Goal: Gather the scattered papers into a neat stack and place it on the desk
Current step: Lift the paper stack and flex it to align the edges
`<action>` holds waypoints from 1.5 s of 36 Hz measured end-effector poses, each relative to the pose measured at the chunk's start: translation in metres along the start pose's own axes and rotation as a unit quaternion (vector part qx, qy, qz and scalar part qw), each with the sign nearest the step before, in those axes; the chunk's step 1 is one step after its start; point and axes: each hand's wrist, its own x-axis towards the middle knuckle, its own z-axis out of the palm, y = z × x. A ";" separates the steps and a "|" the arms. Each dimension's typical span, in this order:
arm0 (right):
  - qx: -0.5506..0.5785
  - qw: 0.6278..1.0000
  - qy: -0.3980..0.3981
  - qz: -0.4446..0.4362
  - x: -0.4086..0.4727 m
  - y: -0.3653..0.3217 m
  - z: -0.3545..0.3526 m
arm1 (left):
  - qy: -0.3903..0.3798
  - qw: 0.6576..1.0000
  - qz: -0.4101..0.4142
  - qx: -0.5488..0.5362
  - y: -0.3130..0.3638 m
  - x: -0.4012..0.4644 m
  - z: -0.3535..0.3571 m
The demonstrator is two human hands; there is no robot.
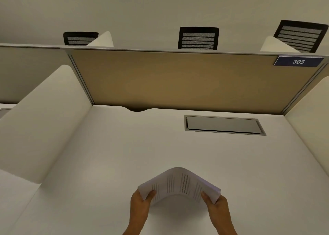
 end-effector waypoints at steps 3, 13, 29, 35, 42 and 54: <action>0.017 1.000 -0.005 0.010 0.000 0.001 -0.003 | -0.022 0.998 0.023 0.057 -0.005 0.004 -0.005; 0.048 0.998 -0.036 -0.004 0.007 -0.014 -0.016 | -0.095 0.992 0.037 0.068 0.002 0.015 -0.017; 0.015 0.999 -0.035 0.016 0.002 0.000 -0.006 | -0.070 0.997 0.022 0.036 -0.008 0.013 -0.008; 0.013 0.999 -0.031 0.017 0.001 0.007 -0.003 | -0.116 0.988 0.091 0.050 -0.007 0.010 -0.008; -0.004 1.000 -0.017 0.012 0.003 0.010 -0.001 | -0.078 0.995 0.056 0.031 -0.017 0.014 -0.005; -0.013 0.999 0.017 0.037 0.002 0.020 0.005 | -0.078 0.994 0.025 0.072 -0.028 0.015 -0.004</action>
